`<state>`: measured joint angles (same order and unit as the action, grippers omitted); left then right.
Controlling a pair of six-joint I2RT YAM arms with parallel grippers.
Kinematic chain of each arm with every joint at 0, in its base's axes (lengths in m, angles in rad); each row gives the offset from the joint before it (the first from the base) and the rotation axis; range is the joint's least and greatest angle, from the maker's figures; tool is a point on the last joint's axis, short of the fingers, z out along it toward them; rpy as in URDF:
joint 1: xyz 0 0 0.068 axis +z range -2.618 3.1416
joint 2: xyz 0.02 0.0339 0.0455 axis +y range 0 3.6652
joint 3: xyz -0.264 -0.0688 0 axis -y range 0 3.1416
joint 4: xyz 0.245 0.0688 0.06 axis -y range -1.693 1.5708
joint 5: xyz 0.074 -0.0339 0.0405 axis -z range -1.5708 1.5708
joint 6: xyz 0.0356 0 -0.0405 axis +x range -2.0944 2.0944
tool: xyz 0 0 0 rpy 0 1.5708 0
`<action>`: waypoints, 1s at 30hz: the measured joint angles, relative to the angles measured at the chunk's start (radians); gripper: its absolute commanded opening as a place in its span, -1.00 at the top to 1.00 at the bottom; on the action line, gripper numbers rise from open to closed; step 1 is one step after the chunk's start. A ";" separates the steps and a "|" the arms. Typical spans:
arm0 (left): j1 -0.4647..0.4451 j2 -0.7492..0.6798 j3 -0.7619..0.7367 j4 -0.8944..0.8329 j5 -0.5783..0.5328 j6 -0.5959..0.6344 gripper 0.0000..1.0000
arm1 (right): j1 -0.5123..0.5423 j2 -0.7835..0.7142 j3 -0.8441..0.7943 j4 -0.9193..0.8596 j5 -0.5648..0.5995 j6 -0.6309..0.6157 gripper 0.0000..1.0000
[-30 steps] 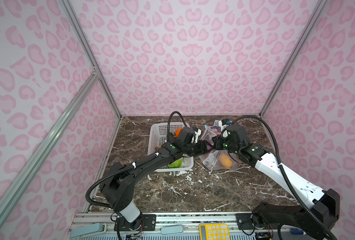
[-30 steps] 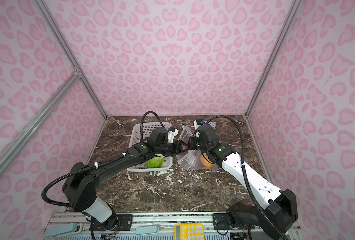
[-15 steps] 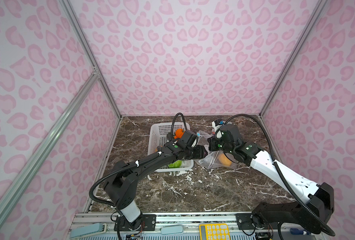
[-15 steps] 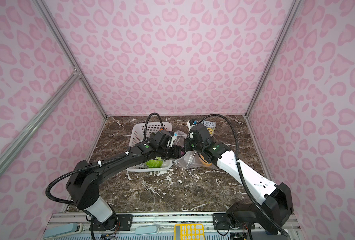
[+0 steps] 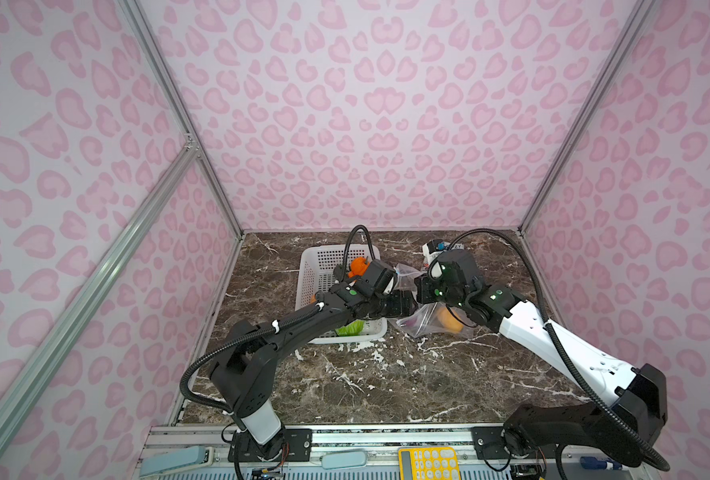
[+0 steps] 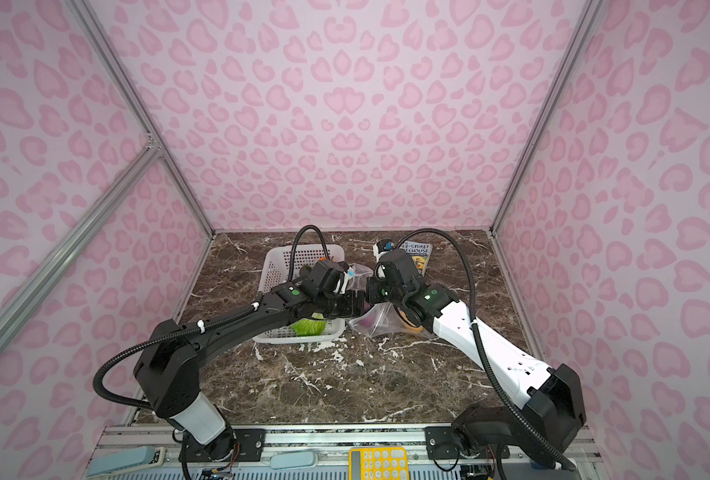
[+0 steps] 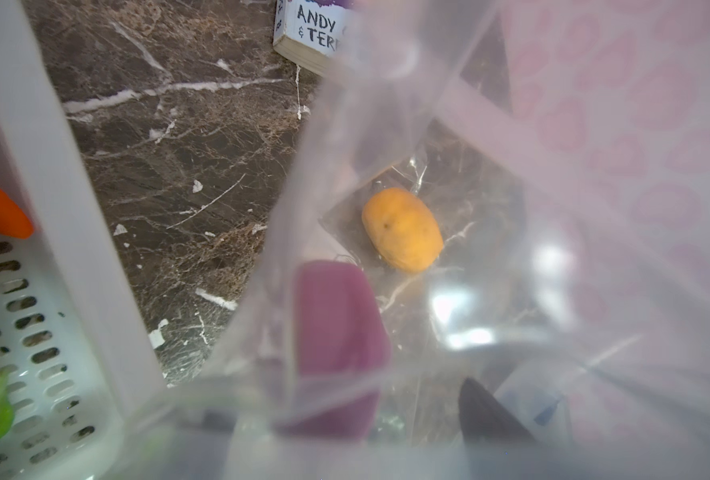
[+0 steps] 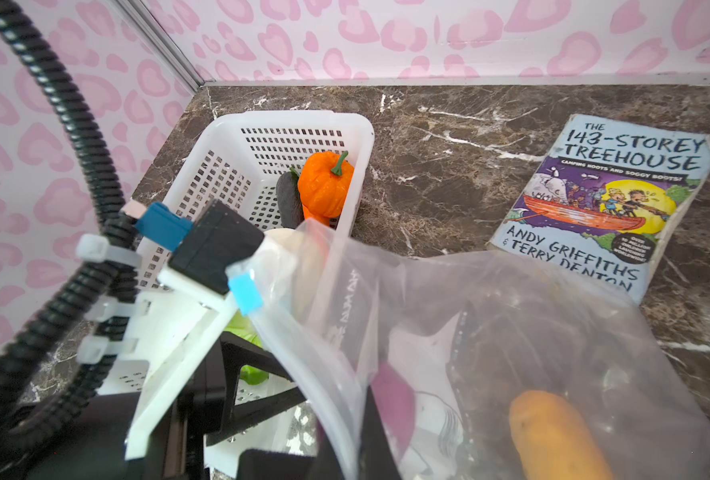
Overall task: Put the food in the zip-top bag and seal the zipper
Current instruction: 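Lower the red onion into the bag and open the left gripper, then withdraw the left gripper from the bag back over the basket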
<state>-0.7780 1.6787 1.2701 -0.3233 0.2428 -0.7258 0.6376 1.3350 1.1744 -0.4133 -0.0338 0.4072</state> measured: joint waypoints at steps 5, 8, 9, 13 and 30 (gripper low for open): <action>0.000 -0.014 0.004 0.002 0.000 0.000 -0.81 | 0.000 0.000 0.000 0.000 0.005 0.000 1.00; 0.000 -0.031 0.004 0.002 0.000 0.000 -0.81 | 0.000 -0.004 0.000 0.000 0.008 0.000 1.00; 0.000 -0.042 0.004 0.002 0.000 0.000 -0.81 | 0.000 -0.007 -0.002 0.000 0.010 0.000 1.00; 0.000 -0.095 0.004 0.005 -0.008 0.017 -0.81 | -0.001 -0.015 -0.009 0.000 0.022 0.000 1.00; 0.174 -0.285 -0.035 0.008 -0.026 0.166 -0.82 | -0.038 -0.040 -0.040 0.003 0.059 0.046 1.00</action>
<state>-0.6037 1.3941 1.2346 -0.3153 0.2169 -0.5602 0.5999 1.2953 1.1347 -0.4103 0.0250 0.4534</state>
